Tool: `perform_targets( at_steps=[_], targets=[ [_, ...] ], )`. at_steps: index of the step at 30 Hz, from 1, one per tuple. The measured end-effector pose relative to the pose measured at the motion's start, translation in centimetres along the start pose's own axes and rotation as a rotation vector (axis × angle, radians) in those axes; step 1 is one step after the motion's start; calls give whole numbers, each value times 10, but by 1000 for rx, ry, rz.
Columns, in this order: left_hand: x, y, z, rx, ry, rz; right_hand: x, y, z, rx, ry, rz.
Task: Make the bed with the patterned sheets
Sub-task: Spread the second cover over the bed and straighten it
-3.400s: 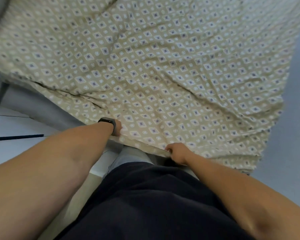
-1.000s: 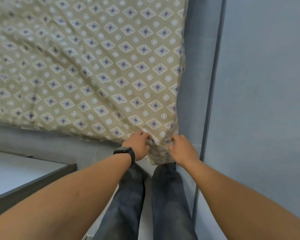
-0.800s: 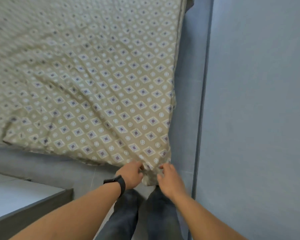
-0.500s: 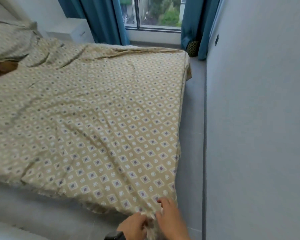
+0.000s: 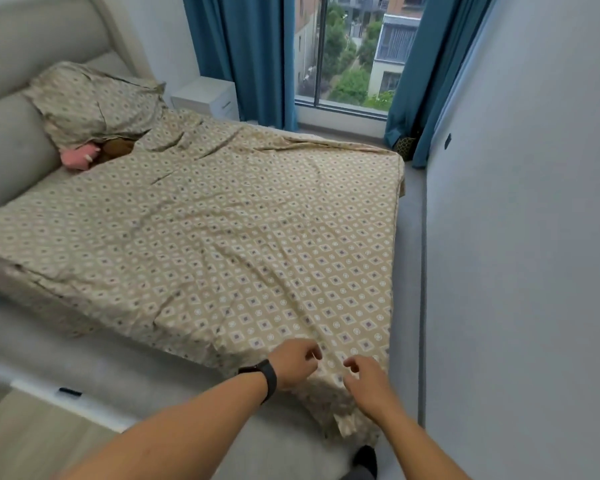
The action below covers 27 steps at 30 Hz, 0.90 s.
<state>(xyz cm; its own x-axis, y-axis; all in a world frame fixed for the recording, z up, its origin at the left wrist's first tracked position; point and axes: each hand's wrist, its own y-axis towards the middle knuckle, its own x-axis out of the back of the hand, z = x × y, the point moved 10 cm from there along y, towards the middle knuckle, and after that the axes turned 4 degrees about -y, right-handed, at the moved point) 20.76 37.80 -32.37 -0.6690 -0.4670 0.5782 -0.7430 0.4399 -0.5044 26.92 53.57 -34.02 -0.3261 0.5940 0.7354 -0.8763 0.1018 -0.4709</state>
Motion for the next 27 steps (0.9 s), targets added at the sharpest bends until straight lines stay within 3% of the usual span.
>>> perform_targets(
  at_steps=[3, 10, 14, 17, 23, 27],
  targets=[
    [36, -30, 9, -48, 18, -25, -4, -15, 35, 20, -45, 21],
    [22, -32, 88, 44, 191, 24, -18, 6, 56, 80, -241, 90],
    [-21, 16, 153, 39, 314, 42, -66, 66, 32, 132, -449, 153],
    [-56, 74, 204, 22, 356, -4, -101, 122, 0, 148, -536, 77],
    [-115, 176, 269, -170, 438, -148, -218, 213, -43, 261, -695, 92],
    [-124, 228, 296, -304, 370, -273, -261, 273, -53, 343, -727, -19]
  ],
)
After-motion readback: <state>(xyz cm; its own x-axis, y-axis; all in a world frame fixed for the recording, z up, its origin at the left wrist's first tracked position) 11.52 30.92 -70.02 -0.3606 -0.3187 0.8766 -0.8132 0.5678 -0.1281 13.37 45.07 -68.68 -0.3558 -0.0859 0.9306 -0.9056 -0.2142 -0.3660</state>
